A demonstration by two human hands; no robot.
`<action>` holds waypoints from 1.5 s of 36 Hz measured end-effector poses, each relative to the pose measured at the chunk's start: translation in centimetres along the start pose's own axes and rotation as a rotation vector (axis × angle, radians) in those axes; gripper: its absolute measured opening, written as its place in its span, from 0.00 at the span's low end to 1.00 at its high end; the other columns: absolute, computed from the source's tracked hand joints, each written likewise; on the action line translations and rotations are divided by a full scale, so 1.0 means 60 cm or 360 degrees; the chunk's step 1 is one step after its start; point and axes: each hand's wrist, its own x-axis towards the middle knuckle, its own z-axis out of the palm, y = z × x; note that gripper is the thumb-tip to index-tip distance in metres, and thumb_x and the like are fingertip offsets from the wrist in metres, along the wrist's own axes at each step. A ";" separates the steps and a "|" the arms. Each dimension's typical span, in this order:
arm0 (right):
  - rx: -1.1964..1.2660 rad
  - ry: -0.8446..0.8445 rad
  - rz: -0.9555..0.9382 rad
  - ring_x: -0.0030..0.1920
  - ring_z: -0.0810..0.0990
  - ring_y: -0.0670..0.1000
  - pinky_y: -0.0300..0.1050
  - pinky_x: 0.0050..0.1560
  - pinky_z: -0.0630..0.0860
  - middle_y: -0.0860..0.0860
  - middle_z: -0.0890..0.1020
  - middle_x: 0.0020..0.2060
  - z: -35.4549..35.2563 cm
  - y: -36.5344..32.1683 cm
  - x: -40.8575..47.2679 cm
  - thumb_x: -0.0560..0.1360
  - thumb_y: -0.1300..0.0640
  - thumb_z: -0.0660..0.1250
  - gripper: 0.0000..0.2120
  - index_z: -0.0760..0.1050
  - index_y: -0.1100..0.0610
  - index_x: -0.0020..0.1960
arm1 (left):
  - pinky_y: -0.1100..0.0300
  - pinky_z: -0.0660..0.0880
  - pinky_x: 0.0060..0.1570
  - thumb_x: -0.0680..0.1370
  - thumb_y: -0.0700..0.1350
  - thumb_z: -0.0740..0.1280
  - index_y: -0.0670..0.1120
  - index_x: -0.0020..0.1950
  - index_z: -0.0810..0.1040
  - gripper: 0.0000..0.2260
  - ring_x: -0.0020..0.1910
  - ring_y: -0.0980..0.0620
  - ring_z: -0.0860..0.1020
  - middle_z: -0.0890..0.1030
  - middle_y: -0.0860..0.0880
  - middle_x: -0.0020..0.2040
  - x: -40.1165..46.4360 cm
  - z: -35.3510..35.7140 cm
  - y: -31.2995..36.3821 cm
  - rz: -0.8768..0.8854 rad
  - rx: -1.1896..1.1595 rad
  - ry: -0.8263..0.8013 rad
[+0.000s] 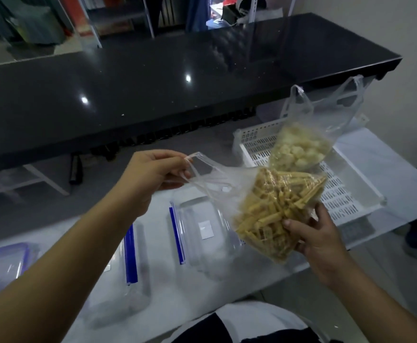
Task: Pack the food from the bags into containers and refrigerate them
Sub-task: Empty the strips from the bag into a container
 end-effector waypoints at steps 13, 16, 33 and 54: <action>-0.0765 0.0111 -0.0395 0.45 0.84 0.40 0.39 0.37 0.81 0.35 0.82 0.48 0.100 -0.042 -0.036 0.60 0.50 0.79 0.31 0.72 0.32 0.58 | 0.60 0.73 0.50 0.76 0.40 0.72 0.46 0.41 0.86 0.05 0.39 0.54 0.84 0.86 0.49 0.34 0.050 -0.023 -0.131 -0.0252 0.0337 0.0235; -0.1024 0.0078 -0.0309 0.46 0.82 0.42 0.46 0.41 0.81 0.40 0.81 0.49 0.132 -0.007 -0.028 0.62 0.49 0.78 0.30 0.69 0.31 0.59 | 0.50 0.76 0.61 0.76 0.45 0.74 0.50 0.47 0.87 0.03 0.51 0.51 0.83 0.87 0.52 0.46 0.068 -0.021 -0.170 -0.0171 0.0755 0.0172; -0.1481 -0.0157 -0.0207 0.39 0.82 0.43 0.47 0.37 0.79 0.41 0.80 0.47 0.198 -0.011 0.028 0.58 0.40 0.68 0.27 0.69 0.31 0.56 | 0.59 0.76 0.38 0.77 0.39 0.68 0.54 0.52 0.84 0.11 0.40 0.55 0.81 0.83 0.52 0.51 0.048 -0.044 -0.244 -0.0048 0.0885 0.0133; -0.1319 -0.0241 -0.0026 0.63 0.73 0.42 0.49 0.61 0.74 0.37 0.70 0.65 0.133 0.040 -0.031 0.65 0.43 0.80 0.38 0.68 0.35 0.71 | 0.53 0.72 0.66 0.79 0.33 0.62 0.61 0.74 0.68 0.30 0.69 0.55 0.70 0.72 0.56 0.71 -0.030 -0.081 -0.231 -0.0108 0.0706 0.0042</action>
